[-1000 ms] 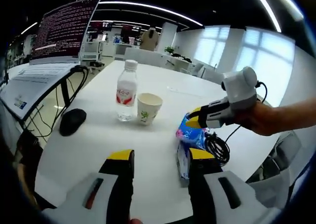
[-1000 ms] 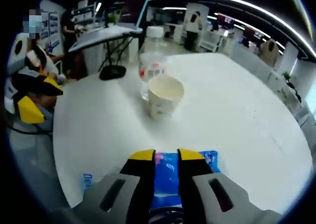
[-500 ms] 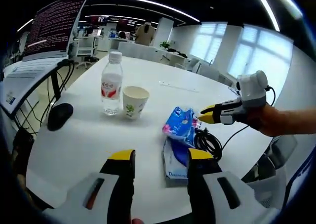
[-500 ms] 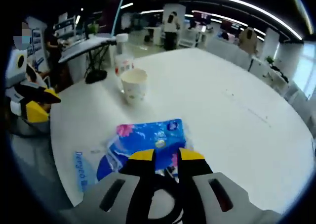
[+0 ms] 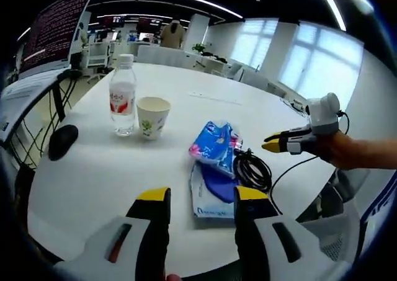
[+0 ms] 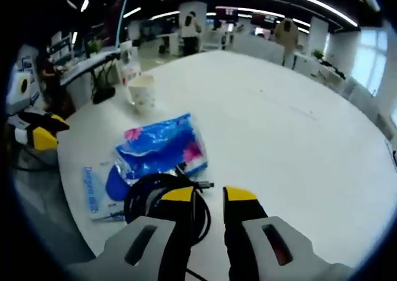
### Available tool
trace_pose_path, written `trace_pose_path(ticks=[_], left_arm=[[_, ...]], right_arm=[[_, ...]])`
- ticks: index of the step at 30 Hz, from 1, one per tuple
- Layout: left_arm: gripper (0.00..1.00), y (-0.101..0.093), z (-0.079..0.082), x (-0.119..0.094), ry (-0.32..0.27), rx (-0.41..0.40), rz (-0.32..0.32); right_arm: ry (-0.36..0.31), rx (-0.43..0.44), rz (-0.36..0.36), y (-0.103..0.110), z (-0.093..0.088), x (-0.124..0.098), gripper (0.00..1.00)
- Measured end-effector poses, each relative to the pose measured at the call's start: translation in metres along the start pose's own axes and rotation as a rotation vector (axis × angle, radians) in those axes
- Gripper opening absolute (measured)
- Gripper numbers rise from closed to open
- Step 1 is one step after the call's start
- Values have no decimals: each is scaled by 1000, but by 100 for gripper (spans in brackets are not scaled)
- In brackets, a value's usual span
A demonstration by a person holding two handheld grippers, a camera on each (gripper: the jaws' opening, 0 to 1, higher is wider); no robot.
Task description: Arrange the tabletop items into an orderly group along one side of the table until the central work area is clear of visible clutter.
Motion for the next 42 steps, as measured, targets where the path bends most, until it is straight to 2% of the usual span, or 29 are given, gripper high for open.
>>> trace_pose_path(ticks=[10, 15, 20, 29, 34, 42], left_arm=[[39, -11, -12, 7, 46, 12, -23], [38, -14, -14, 9, 59, 21, -29], [38, -11, -15, 6, 59, 7, -7], [38, -8, -21, -3, 66, 1, 24], [38, -6, -21, -8, 61, -5, 39], [38, -3, -18, -14, 46, -13, 70]], right_arm=[[19, 47, 5, -5, -23, -17, 23], [29, 54, 16, -6, -32, -20, 23], [33, 51, 32, -2, -32, -18, 22], [20, 29, 77, 1, -14, 5, 20], [11, 5, 111, 2, 2, 23, 20], [23, -15, 160, 6, 16, 54, 19]])
Point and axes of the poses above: the point that each gripper's makers call its tool centre point, and the gripper's own axes: x roughly forward along the fingers, y roughly to its left, z roughly out of its top, the point moved 1 cm from there along -x, roughly backward along the fingers, and after that the axes turned 14 degrees about -y, right-handed, at the moved point
